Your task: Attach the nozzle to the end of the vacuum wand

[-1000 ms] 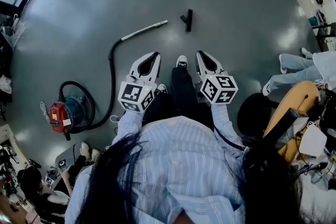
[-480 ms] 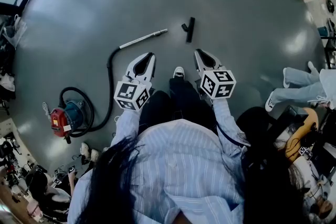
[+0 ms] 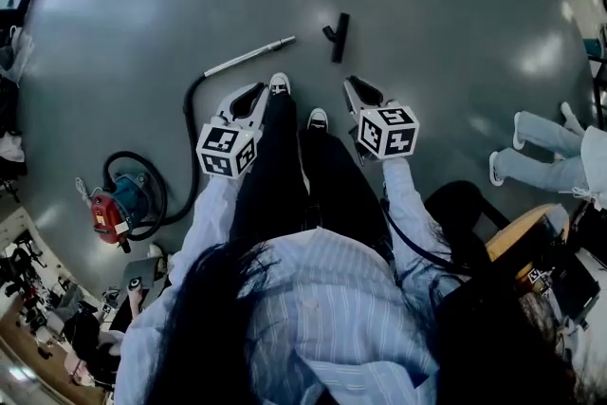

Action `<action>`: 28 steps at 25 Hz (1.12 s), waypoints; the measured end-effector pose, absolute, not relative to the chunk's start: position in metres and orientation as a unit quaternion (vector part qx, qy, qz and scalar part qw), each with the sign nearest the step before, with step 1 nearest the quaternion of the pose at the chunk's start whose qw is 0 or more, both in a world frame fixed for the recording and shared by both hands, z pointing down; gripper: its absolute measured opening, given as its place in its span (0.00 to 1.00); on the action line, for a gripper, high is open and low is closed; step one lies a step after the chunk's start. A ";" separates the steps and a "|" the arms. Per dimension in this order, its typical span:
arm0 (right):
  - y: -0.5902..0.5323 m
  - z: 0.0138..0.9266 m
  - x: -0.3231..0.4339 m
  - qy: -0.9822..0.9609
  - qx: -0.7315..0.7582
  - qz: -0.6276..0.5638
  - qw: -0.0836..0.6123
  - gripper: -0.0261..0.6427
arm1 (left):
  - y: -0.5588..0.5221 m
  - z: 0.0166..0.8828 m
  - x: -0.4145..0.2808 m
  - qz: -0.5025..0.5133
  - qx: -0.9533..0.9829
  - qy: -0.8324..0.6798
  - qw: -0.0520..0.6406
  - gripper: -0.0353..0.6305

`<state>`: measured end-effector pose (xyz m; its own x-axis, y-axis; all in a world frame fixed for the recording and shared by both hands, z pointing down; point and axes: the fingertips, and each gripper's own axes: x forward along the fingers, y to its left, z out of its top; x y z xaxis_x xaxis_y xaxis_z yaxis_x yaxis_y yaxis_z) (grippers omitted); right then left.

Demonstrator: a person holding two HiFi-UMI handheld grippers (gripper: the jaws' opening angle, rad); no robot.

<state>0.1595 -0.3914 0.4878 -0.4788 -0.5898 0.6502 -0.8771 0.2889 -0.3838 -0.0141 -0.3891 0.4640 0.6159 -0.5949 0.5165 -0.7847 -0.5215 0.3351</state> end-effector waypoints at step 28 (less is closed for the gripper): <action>-0.530 0.743 0.150 -0.698 0.481 0.446 0.286 0.27 | -0.542 0.733 -0.067 0.307 0.857 -0.271 0.312 0.19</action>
<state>0.1504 -0.5295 0.7430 -0.3729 -0.4173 0.8287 -0.9274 0.1390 -0.3473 -0.0667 -0.5421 0.7333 0.6640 -0.2736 0.6959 -0.6570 -0.6578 0.3683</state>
